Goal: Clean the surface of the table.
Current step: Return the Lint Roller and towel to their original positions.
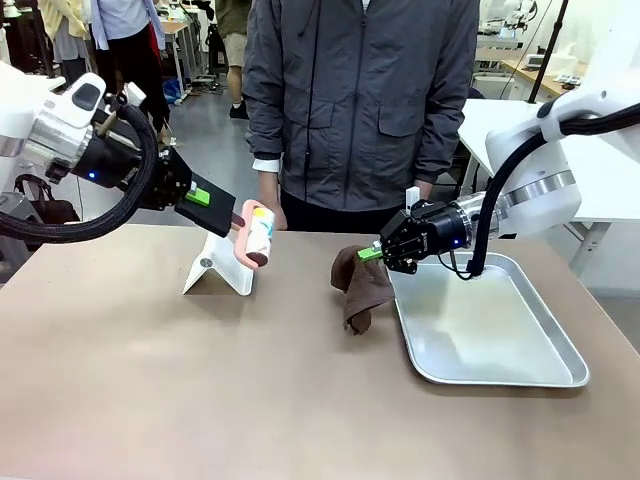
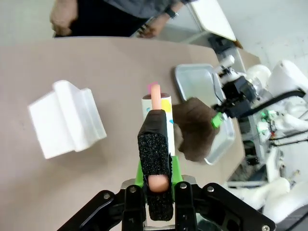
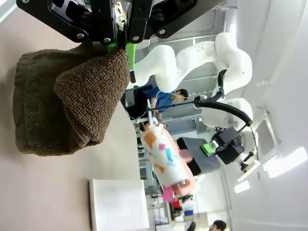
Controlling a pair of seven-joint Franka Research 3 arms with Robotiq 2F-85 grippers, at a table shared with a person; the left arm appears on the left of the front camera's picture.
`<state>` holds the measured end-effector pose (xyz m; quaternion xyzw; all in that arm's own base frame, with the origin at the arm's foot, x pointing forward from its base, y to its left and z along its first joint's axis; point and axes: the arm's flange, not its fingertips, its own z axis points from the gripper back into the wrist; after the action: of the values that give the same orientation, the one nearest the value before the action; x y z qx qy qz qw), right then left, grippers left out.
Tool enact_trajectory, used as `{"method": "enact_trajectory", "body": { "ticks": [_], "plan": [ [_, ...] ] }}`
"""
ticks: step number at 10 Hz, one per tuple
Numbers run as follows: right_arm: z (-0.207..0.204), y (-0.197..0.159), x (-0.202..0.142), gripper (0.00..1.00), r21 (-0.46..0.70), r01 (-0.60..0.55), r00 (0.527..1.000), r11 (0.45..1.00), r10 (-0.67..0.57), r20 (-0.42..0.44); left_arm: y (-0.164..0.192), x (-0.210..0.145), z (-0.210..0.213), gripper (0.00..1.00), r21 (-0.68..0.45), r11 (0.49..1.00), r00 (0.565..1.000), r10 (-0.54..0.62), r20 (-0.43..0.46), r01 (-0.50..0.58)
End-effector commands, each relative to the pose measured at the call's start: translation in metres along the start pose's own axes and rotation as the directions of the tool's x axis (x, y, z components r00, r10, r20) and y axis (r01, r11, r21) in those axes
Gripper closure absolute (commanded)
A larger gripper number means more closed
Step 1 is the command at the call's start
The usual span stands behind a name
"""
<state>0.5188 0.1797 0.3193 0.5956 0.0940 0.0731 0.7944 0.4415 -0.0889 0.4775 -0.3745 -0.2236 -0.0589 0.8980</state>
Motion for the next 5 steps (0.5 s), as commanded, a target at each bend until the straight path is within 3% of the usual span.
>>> {"method": "enact_trajectory", "body": {
  "ticks": [1,4,5],
  "plan": [
    [-0.027,0.004,0.012,0.93,-0.096,-0.02,1.0,0.995,0.021,0.002,-0.015,0.01,-0.012,0.78,0.174,0.984,0.999,0.024,0.032,-0.029],
    [-0.034,-0.004,0.011,0.93,-0.248,-0.025,0.998,0.968,0.04,0.052,-0.011,0.029,-0.036,0.78,0.24,0.966,0.993,0.111,-0.049,-0.096],
    [-0.03,-0.004,0.007,0.93,-0.137,-0.021,0.999,0.99,0.025,0.028,-0.004,0.035,-0.045,0.78,0.263,0.958,0.987,0.143,-0.077,-0.118]
  ]
}}
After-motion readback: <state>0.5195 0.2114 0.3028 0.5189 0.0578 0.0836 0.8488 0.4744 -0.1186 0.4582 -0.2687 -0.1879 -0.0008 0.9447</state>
